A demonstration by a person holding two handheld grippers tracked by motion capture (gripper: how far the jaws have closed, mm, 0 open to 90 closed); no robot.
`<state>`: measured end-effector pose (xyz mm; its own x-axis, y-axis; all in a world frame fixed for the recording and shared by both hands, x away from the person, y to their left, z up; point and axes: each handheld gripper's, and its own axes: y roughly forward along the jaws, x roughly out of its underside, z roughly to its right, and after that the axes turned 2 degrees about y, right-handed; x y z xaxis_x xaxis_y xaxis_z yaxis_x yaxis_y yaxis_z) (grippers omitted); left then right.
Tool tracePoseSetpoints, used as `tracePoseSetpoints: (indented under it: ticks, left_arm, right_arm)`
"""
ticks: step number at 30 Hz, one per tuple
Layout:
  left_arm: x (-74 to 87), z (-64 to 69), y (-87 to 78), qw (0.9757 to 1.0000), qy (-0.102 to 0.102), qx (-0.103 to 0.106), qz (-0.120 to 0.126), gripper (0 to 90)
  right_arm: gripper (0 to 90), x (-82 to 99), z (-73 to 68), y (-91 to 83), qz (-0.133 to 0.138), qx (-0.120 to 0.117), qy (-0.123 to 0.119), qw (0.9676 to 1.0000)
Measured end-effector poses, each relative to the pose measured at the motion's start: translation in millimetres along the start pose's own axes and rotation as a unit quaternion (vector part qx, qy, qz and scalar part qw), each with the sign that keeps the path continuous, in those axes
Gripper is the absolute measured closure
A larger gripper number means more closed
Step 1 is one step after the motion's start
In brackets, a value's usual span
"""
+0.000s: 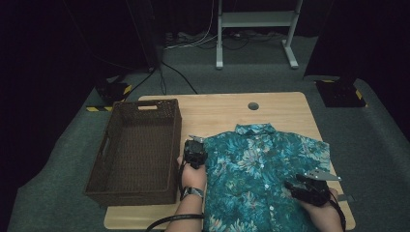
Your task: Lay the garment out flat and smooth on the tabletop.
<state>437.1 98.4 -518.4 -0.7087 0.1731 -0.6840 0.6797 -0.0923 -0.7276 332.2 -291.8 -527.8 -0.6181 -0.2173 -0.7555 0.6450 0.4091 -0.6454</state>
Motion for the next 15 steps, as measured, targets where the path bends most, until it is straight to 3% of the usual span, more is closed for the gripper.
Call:
tracePoseSetpoints:
  ticks: [3, 6, 9, 15]
  left_arm:
    - [0.4, -3.6, 9.1, 0.9999, -0.007, -0.007, -0.003, 48.6]
    - [1.3, -6.7, 13.9, 0.9998, -0.020, -0.005, -0.001, 36.7]
    - [3.2, -7.7, 16.7, 0.9998, -0.020, -0.003, 0.004, 29.6]
    - [4.3, -8.4, 17.8, 0.9998, -0.016, 0.002, 0.008, 25.4]
  right_arm:
    - [40.0, -0.6, -2.9, -1.7, 0.003, -0.004, 0.001, 1.0000]
    - [40.0, 0.1, -6.1, -2.8, 0.002, -0.011, -0.001, 0.9999]
    - [40.0, 0.1, -7.5, -1.7, 0.000, -0.017, 0.001, 0.9998]
    - [40.2, 2.0, -6.9, 0.2, -0.005, -0.024, 0.004, 0.9997]
